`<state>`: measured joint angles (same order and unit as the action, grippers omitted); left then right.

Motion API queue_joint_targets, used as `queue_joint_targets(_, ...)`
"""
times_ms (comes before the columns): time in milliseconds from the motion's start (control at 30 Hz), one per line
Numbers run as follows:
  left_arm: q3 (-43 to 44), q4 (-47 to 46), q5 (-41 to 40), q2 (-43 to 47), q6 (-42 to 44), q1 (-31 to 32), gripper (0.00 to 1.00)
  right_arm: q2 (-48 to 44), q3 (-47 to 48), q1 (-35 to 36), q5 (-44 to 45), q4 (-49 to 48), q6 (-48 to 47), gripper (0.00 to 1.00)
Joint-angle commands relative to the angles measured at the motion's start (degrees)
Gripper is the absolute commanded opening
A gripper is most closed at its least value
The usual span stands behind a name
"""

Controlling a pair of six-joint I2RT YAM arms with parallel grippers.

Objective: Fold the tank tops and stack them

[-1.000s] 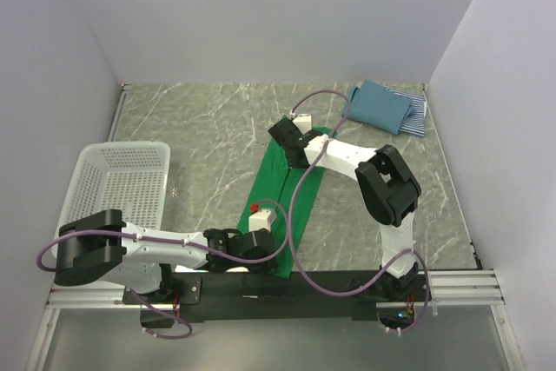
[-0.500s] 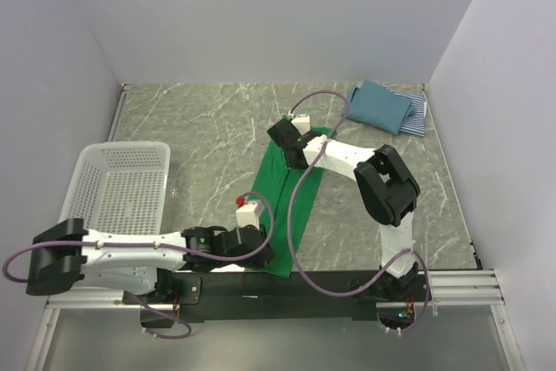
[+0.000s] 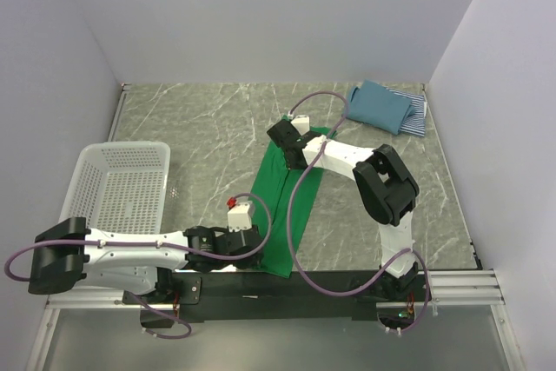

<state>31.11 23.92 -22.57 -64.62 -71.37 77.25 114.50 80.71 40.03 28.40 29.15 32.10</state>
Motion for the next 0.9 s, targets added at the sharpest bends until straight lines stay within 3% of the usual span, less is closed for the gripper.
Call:
queue_joint_targets(0,2.02,-1.24,-0.64,-0.24,0.79,0.62,0.41,0.11,2.35,0.49,1.04,-1.37,0.33,0.00)
queue_joint_targets(567,2.81,-0.80,-2.66,-2.97,0.53,0.71,0.29,0.20,2.53,0.40,1.30,-1.02,0.16,0.00)
queue_joint_targets(767,3.08,-2.91,-1.34,-3.93,1.94,0.71,0.18,0.02,2.35,0.31,1.48,-1.11,0.07,0.00)
queue_joint_targets(867,3.51,-2.04,-1.43,-2.97,1.59,1.23,0.05,-0.33,2.09,-0.13,1.48,-1.28,0.07,0.00)
